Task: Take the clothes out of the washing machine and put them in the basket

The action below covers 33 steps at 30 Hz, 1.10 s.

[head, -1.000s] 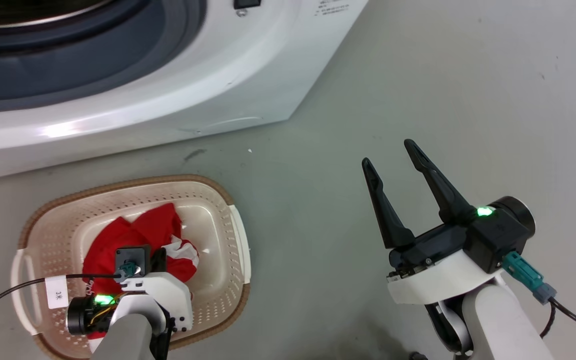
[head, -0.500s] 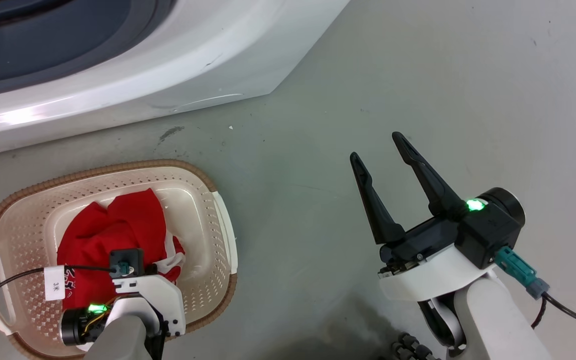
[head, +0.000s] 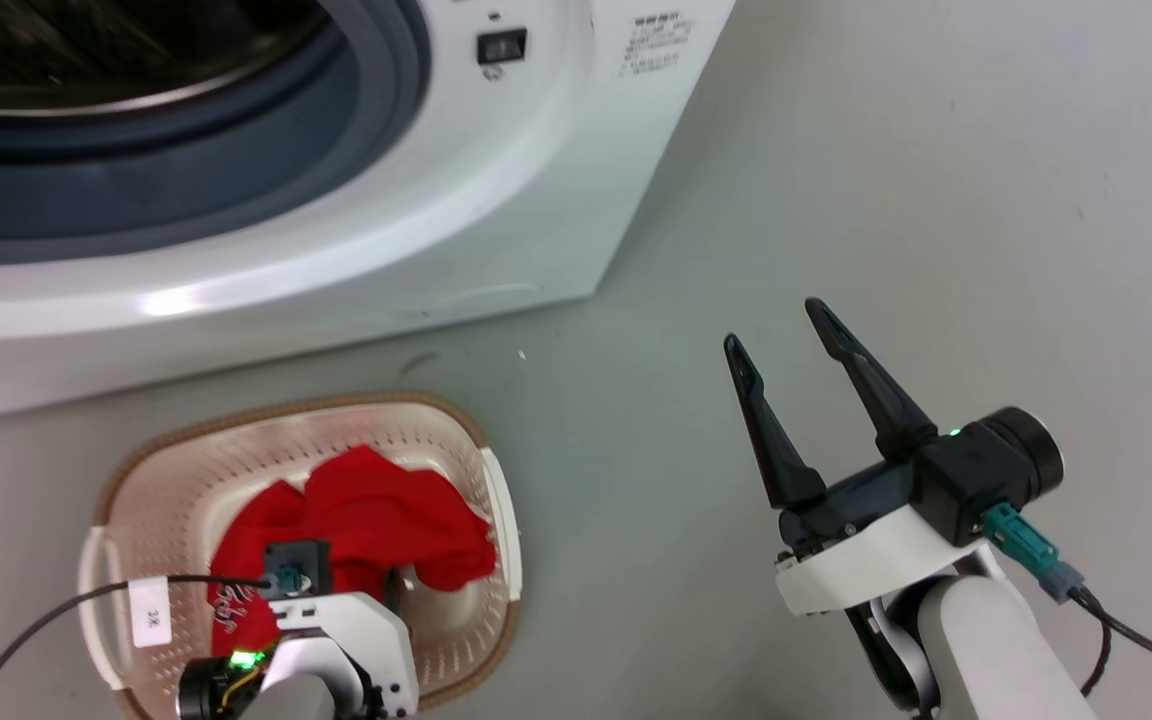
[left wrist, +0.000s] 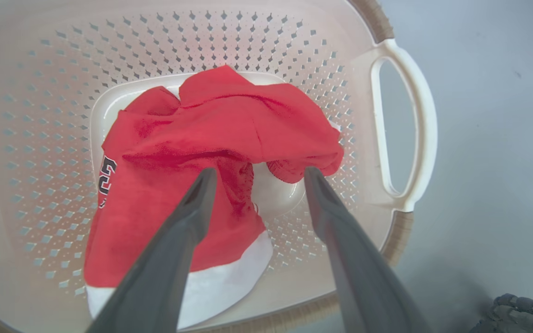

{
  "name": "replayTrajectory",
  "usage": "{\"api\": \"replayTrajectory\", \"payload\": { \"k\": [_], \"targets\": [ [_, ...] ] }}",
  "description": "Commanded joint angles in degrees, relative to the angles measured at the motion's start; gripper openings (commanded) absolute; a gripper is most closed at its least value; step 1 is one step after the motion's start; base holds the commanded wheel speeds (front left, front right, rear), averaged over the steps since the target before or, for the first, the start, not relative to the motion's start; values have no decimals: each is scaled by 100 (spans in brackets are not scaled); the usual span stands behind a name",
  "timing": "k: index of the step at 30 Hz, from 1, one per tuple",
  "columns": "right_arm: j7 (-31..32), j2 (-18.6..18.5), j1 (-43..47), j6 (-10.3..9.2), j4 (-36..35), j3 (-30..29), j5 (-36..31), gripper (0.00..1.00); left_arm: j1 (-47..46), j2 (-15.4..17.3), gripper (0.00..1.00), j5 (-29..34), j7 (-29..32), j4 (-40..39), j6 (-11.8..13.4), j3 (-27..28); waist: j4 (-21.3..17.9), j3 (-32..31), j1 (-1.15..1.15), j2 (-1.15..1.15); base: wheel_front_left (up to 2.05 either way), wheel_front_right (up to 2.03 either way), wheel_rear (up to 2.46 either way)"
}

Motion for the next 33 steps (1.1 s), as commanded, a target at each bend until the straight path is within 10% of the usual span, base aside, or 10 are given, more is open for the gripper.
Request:
{"api": "replayTrajectory", "payload": {
  "k": [1,33],
  "targets": [
    [26,5,101,-6,42,-37,-39,100,137,-59,100,-14,-25,-44,-43,-31,261,-556,0,0,0,0,0],
    [991,6,1766,-6,-579,-862,-418,100,2440,-87,100,831,-45,-5990,107,157,1329,-3044,0,0,0,0,0]
  ]
}}
